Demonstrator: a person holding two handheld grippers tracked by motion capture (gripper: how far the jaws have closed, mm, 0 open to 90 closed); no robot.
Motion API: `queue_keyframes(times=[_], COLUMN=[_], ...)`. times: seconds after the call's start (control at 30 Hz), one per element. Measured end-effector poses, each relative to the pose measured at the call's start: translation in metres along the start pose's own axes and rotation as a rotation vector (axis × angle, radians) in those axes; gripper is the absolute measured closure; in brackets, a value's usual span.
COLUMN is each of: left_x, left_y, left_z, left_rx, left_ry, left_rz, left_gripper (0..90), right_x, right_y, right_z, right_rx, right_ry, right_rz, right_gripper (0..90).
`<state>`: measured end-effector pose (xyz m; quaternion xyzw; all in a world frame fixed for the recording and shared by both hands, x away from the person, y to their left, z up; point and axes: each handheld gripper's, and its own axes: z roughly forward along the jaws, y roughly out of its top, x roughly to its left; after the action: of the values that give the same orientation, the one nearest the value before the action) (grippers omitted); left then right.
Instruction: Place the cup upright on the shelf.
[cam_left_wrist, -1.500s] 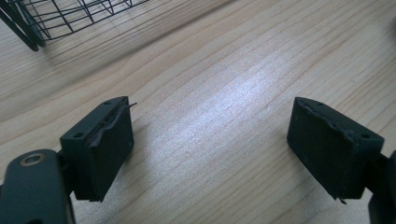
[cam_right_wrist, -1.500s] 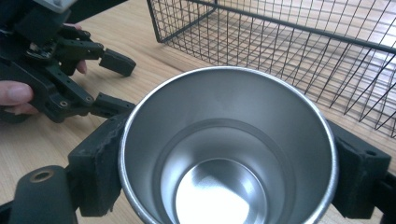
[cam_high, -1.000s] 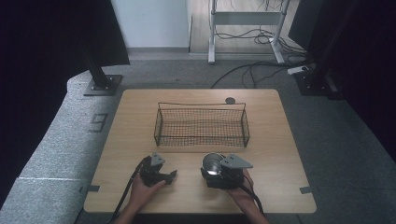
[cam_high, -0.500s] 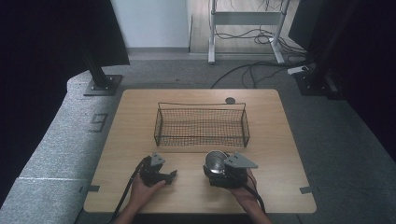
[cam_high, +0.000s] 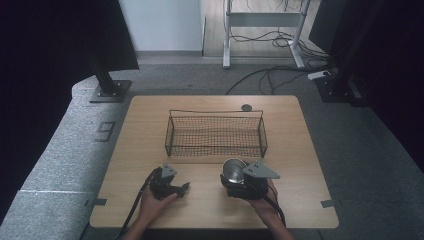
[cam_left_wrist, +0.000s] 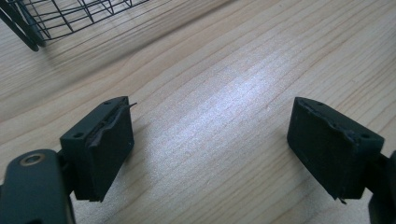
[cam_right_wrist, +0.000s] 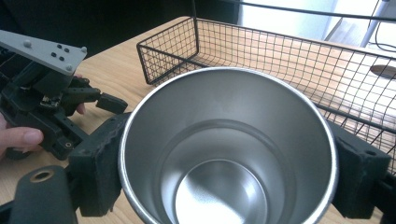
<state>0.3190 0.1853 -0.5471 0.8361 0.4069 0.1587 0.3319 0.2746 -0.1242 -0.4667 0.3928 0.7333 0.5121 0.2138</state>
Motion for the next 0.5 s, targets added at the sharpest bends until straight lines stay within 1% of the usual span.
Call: queue_keyframes(times=[0.23,0.5], left_x=[0.0,0.0], left_y=[0.0,0.0], left_z=[0.0,0.0], left_rx=[0.0,-0.001], left_ry=[0.0,0.0], left_rz=[0.0,-0.001], left_gripper=[14.5,14.5], right_x=[-0.001,-0.006], right_y=[0.005,0.017], right_z=[-0.001,-0.001], right_rx=[-0.004,-0.02], right_ry=[-0.004,-0.002], right_rz=[-0.013,-0.011], right_gripper=[14.0,14.0])
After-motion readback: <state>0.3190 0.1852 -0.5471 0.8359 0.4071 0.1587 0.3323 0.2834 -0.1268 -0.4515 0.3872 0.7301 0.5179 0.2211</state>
